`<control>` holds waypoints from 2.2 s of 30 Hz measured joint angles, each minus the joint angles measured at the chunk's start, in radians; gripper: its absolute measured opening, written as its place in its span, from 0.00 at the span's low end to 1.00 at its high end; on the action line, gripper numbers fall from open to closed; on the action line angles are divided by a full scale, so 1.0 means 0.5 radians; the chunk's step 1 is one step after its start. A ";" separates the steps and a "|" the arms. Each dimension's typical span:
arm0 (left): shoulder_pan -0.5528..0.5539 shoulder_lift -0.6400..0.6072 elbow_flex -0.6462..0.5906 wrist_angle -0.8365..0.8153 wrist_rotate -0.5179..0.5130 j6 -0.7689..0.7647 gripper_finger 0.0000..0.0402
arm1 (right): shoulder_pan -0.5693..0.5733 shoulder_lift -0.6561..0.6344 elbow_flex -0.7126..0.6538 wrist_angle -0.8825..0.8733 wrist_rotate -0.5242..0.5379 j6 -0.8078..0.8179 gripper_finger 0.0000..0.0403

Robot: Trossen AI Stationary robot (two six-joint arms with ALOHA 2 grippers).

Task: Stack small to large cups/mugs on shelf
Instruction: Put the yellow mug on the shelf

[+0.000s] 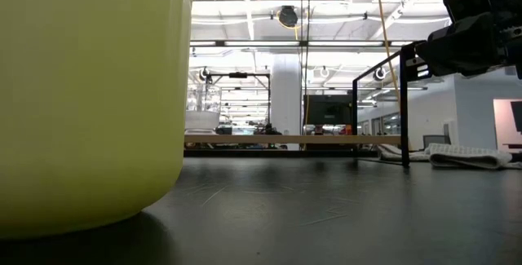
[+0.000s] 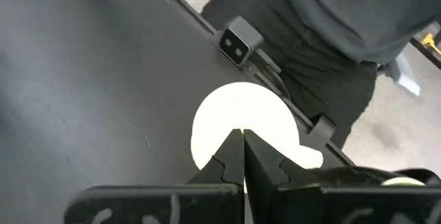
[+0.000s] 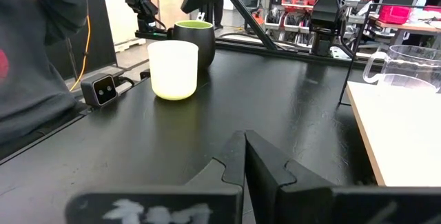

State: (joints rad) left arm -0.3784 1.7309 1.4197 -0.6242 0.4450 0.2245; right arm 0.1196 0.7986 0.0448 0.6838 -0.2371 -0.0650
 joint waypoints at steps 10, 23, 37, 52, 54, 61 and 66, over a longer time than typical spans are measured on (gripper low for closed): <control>-0.007 0.055 -0.001 0.194 0.000 -0.077 0.00 | 0.001 0.000 0.000 0.001 -0.001 -0.005 0.00; -0.045 0.163 -0.001 0.267 -0.172 -0.110 0.00 | 0.000 0.001 0.001 -0.009 -0.001 -0.005 0.00; -0.087 0.144 0.031 0.195 -0.369 -0.257 0.19 | 0.000 0.001 0.000 -0.013 0.000 -0.001 0.00; -0.124 0.153 0.031 0.121 -0.362 -0.182 0.52 | 0.001 0.001 0.000 -0.013 0.000 -0.002 0.00; -0.126 0.177 0.033 0.159 -0.363 -0.182 0.55 | 0.000 0.001 0.000 -0.013 0.000 -0.002 0.00; -0.127 0.288 0.033 0.199 -0.380 -0.198 0.58 | 0.000 0.001 0.000 -0.007 0.000 -0.004 0.00; -0.127 0.336 0.033 0.181 -0.401 -0.196 0.58 | 0.000 0.001 0.000 -0.007 0.000 0.000 0.00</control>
State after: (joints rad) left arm -0.4419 1.8989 1.4361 -0.5340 0.2447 0.1264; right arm 0.1196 0.7990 0.0448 0.6804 -0.2371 -0.0650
